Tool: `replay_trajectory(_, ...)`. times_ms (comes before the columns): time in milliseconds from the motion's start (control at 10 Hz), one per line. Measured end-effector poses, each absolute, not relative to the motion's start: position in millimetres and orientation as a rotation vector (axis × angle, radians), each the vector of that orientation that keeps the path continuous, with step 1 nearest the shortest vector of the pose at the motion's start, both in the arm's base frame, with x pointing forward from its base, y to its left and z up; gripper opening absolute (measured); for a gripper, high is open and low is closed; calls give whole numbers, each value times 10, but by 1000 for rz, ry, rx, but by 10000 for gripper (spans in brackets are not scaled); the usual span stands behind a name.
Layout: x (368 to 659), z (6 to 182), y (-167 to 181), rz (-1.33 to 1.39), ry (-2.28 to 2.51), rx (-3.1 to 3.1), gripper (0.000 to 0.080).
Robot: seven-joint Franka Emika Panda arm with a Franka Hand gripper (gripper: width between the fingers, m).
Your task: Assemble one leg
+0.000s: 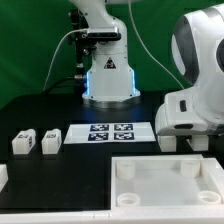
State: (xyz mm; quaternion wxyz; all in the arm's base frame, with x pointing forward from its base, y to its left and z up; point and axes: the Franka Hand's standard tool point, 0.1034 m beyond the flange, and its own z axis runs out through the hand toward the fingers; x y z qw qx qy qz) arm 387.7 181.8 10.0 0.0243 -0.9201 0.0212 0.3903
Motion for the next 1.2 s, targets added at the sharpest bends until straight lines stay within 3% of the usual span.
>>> replay_trajectory(100, 3877, 101, 1818, 1208, 66, -2847, 397)
replay_trajectory(200, 3877, 100, 1817, 1208, 66, -2847, 290)
replay_trajectory(900, 3879, 101, 1815, 1207, 66, -2846, 290)
replay_trajectory(1000, 3929, 130, 1799, 1186, 59, -2849, 290)
replay_trajectory(1200, 4093, 356, 1722, 1140, 24, -2849, 290)
